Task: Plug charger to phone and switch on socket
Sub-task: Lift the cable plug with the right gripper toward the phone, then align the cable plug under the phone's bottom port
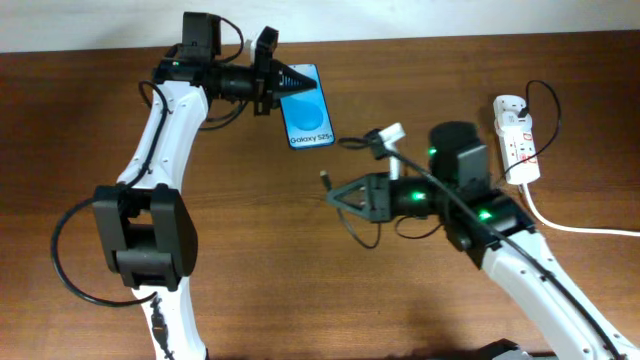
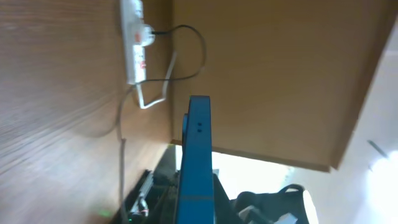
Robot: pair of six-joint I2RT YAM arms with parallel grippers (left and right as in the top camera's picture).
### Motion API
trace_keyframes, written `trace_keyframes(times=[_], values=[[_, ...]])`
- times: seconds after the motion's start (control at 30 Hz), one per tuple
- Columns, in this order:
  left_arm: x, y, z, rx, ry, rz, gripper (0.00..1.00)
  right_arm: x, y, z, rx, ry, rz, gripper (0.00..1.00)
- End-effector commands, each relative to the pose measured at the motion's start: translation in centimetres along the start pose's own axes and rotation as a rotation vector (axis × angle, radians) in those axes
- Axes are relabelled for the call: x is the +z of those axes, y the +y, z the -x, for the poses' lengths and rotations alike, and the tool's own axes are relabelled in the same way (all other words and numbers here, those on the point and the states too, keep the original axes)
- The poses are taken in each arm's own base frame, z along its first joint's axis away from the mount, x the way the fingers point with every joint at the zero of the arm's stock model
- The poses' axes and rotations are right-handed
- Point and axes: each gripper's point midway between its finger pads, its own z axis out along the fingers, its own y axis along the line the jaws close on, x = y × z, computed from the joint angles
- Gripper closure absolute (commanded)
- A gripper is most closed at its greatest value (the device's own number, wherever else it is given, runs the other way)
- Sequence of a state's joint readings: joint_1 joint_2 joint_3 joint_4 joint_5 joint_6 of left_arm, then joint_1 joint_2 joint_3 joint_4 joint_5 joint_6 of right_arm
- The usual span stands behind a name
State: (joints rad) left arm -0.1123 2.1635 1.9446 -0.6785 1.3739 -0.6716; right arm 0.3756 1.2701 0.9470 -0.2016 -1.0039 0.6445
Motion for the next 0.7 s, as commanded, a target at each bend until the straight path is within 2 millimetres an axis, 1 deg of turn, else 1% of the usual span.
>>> trace_keyframes(times=[0.0, 0.03, 0.13, 0.2, 0.3, 0.4, 0.5, 0.57, 0.67], values=[[-0.1, -3.7, -1.4, -0.035, 0.084, -0.105, 1.0, 0.8, 0.2, 0.8, 0.03, -0.038, -0.004, 0.96], [-0.1, -4.0, -1.3, -0.035, 0.084, -0.109, 1.0, 0.8, 0.4, 1.2, 0.031, -0.052, 0.001, 0.96], [-0.2, -4.9, -0.6, -0.019, 0.082, -0.119, 1.0, 0.8, -0.2, 2.2, 0.054, -0.105, -0.039, 0.96], [-0.2, -6.1, -0.3, 0.016, 0.09, -0.135, 1.0, 0.7, -0.5, 3.1, 0.054, -0.142, -0.046, 0.96], [0.0, -7.5, 0.2, 0.063, 0.083, -0.142, 1.0, 0.9, -0.1, 4.5, 0.054, -0.181, -0.011, 0.96], [0.4, -7.9, 0.9, 0.065, 0.046, -0.135, 1.0, 0.8, -0.3, 5.9, 0.044, -0.239, -0.019, 0.96], [0.6, -8.0, 1.4, 0.061, 0.021, -0.13, 1.0, 0.6, 0.2, 6.9, 0.007, -0.288, -0.014, 0.96], [0.6, -8.0, 1.5, 0.058, 0.014, -0.128, 1.0, 0.5, 0.3, 7.2, 0.018, -0.302, -0.011, 0.96], [0.6, -8.0, 1.5, 0.054, 0.012, -0.128, 1.0, -0.1, -0.2, 7.7, 0.023, -0.323, -0.025, 0.96]])
